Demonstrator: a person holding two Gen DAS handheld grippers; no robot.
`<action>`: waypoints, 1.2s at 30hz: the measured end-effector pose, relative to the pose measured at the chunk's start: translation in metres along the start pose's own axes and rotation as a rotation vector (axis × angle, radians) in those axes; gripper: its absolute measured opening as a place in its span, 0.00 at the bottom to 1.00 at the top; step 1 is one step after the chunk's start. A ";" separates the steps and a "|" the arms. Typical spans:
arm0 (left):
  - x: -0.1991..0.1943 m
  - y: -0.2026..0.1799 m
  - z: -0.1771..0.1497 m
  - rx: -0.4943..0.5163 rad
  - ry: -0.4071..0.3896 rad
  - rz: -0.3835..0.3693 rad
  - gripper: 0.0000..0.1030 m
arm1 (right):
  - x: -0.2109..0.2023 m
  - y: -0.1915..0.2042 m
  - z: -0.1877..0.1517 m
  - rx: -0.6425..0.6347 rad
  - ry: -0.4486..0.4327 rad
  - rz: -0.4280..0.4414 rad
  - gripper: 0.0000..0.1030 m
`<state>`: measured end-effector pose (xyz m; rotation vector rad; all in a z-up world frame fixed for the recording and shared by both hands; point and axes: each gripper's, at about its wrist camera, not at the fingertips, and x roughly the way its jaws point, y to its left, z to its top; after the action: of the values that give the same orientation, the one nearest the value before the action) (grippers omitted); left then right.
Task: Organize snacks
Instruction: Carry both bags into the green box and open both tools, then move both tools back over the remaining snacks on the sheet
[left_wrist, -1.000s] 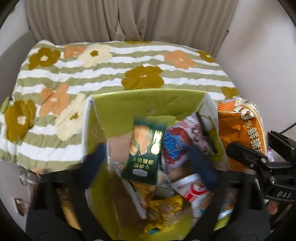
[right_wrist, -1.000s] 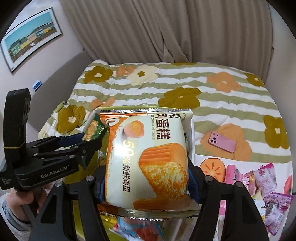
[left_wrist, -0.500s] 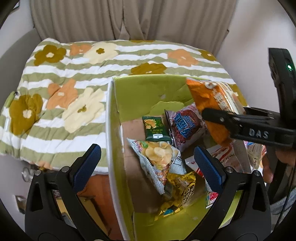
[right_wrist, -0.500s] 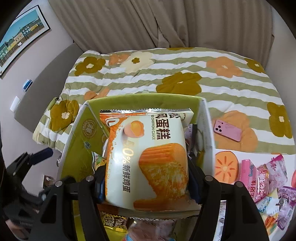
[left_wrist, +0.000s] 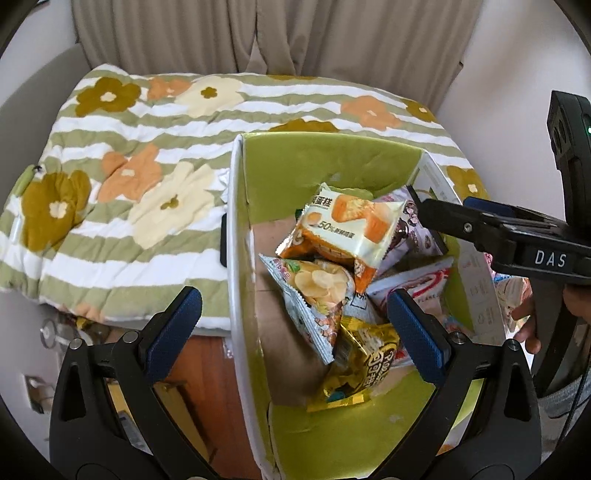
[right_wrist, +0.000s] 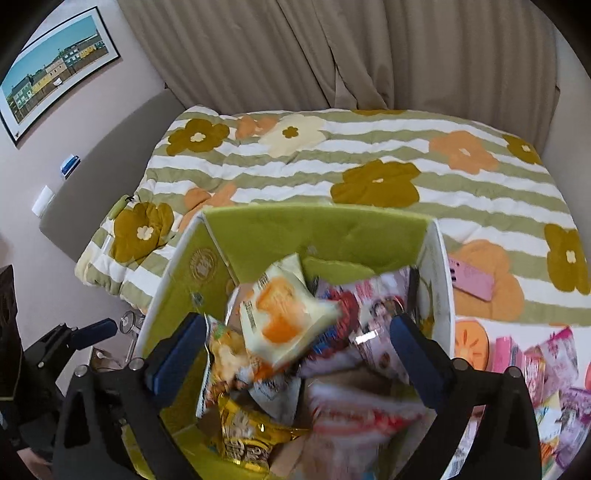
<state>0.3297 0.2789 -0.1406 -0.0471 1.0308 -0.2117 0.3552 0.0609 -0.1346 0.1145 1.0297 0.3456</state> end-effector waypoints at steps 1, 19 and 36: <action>-0.001 -0.001 0.000 0.001 -0.002 0.002 0.97 | -0.001 -0.001 -0.001 0.003 0.002 -0.001 0.96; -0.068 -0.057 -0.026 -0.031 -0.121 0.050 0.97 | -0.079 -0.006 -0.035 -0.048 -0.116 0.020 0.96; -0.099 -0.217 -0.086 -0.005 -0.190 -0.013 0.97 | -0.196 -0.110 -0.120 -0.068 -0.205 -0.070 0.99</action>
<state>0.1739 0.0913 -0.0715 -0.0766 0.8415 -0.2121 0.1862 -0.1161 -0.0637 0.0515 0.8169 0.2982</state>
